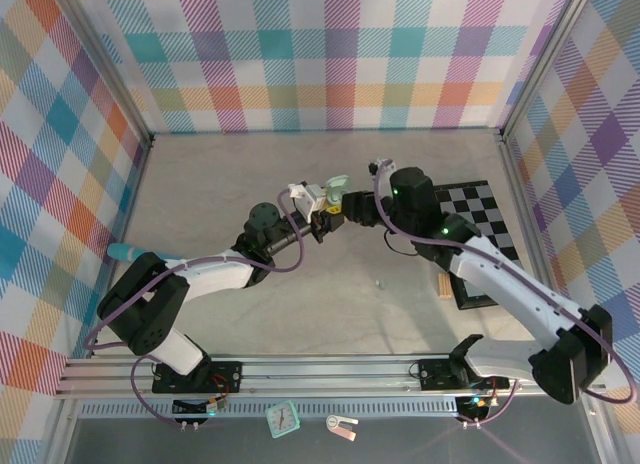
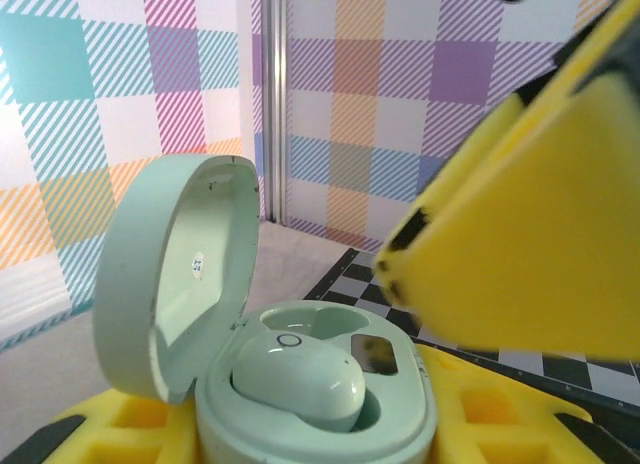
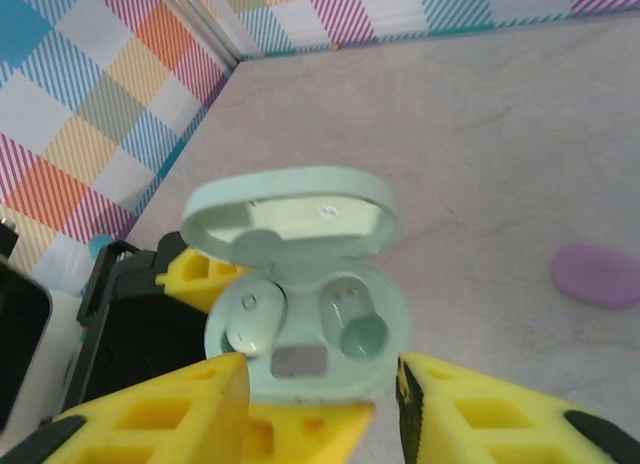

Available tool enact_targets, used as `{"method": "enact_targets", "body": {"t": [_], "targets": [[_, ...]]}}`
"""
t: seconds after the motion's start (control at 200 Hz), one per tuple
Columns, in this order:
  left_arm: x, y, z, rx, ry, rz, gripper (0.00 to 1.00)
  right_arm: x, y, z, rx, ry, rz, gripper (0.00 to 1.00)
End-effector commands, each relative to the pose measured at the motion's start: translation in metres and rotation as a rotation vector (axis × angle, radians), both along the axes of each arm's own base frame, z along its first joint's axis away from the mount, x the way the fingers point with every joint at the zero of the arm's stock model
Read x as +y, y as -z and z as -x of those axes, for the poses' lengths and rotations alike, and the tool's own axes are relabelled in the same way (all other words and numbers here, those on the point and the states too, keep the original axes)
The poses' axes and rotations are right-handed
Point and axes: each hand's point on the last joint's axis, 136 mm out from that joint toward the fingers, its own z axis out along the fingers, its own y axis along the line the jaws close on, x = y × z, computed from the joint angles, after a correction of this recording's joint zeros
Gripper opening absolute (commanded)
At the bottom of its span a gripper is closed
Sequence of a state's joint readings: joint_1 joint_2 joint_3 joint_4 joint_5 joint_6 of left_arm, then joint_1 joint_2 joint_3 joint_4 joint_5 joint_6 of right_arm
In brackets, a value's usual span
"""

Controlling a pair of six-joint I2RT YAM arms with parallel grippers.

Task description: Insert the wireless bluetooth earbuds into the charging case

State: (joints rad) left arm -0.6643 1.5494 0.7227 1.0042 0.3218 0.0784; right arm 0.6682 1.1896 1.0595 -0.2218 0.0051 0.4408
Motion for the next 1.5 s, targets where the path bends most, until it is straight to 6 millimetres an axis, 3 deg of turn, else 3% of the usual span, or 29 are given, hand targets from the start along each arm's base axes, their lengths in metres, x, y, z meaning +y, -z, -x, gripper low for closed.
{"method": "enact_targets", "body": {"t": [0.0,0.175,0.32,0.435,0.7,0.85,1.02,1.245,1.495], "targets": [[0.015,-0.018,0.002,-0.052,-0.010,0.048,0.37,-0.017,-0.013,0.002,-0.073,0.054,-0.007,0.46],[0.036,-0.019,0.001,-0.060,-0.046,0.024,0.37,-0.055,0.014,0.009,0.012,0.192,0.003,0.51],[0.047,-0.021,0.006,-0.067,-0.063,0.003,0.37,-0.093,0.060,0.017,0.232,0.315,-0.083,0.52],[0.051,-0.023,0.011,-0.068,-0.063,-0.004,0.37,-0.107,0.096,0.030,0.407,0.350,-0.141,0.53],[0.054,-0.030,0.018,-0.091,-0.049,0.002,0.37,-0.090,0.176,0.072,0.828,0.315,-0.124,0.59],[0.054,-0.033,0.021,-0.091,-0.031,0.013,0.37,-0.068,0.206,0.088,0.950,0.245,-0.128,0.60],[0.055,-0.034,0.022,-0.092,-0.024,0.016,0.37,-0.054,0.222,0.090,0.993,0.213,-0.082,0.62],[0.054,-0.033,0.021,-0.088,-0.018,0.011,0.37,-0.062,0.243,0.079,0.986,0.272,-0.013,0.61],[0.053,-0.029,0.021,-0.078,-0.013,-0.007,0.37,-0.068,0.244,0.060,0.945,0.318,-0.008,0.59]]}}
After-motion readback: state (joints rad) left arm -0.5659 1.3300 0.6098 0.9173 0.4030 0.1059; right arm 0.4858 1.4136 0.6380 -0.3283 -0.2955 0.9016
